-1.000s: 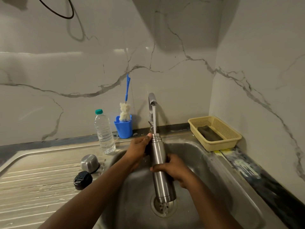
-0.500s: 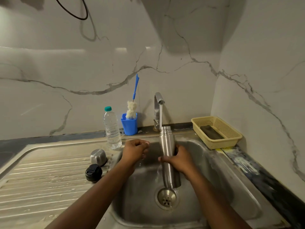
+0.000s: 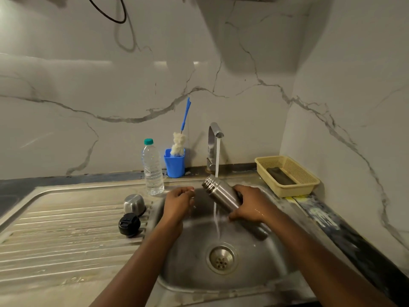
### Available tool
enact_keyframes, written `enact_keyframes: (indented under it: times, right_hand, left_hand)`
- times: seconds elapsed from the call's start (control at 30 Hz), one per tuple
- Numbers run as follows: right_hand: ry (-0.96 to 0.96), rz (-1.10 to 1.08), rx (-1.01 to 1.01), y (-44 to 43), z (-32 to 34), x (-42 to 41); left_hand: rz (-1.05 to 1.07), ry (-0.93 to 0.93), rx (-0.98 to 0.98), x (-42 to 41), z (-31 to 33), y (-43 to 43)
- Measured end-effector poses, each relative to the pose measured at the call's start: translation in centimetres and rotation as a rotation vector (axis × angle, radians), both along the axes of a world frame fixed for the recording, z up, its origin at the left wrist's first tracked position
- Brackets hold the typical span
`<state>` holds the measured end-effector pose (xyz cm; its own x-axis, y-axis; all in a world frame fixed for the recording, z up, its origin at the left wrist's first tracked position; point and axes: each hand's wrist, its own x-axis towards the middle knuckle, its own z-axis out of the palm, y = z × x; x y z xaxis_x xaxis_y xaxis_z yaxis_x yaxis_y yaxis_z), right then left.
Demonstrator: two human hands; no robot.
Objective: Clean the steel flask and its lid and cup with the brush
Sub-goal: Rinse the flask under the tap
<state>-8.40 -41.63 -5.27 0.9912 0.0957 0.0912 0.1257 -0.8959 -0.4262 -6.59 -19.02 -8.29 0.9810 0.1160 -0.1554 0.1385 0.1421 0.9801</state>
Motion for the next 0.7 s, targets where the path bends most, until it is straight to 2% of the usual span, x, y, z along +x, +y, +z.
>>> enact_keyframes:
  times: [0.2,0.33,0.47,0.63,0.7]
  right_hand:
    - [-0.196,0.031,-0.635,0.8,1.9,-0.8]
    - [-0.263,0.078,-0.904,0.5,3.9,-1.1]
    - [-0.324,0.102,-1.009,0.5,4.9,-0.7]
    - [-0.414,0.121,-1.025,0.9,5.4,-0.3]
    - [-0.392,0.093,-1.012,1.0,5.5,-0.3]
  left_hand:
    - [0.089,-0.038,0.083,-0.8,-1.5,0.4]
    - [0.099,-0.031,0.079,-0.8,-1.7,0.8]
    - [0.095,-0.033,0.073,-0.8,-1.8,1.0]
    - [0.086,-0.046,0.054,-0.6,-2.1,1.0]
    - [0.083,-0.043,0.056,-0.5,-2.1,0.9]
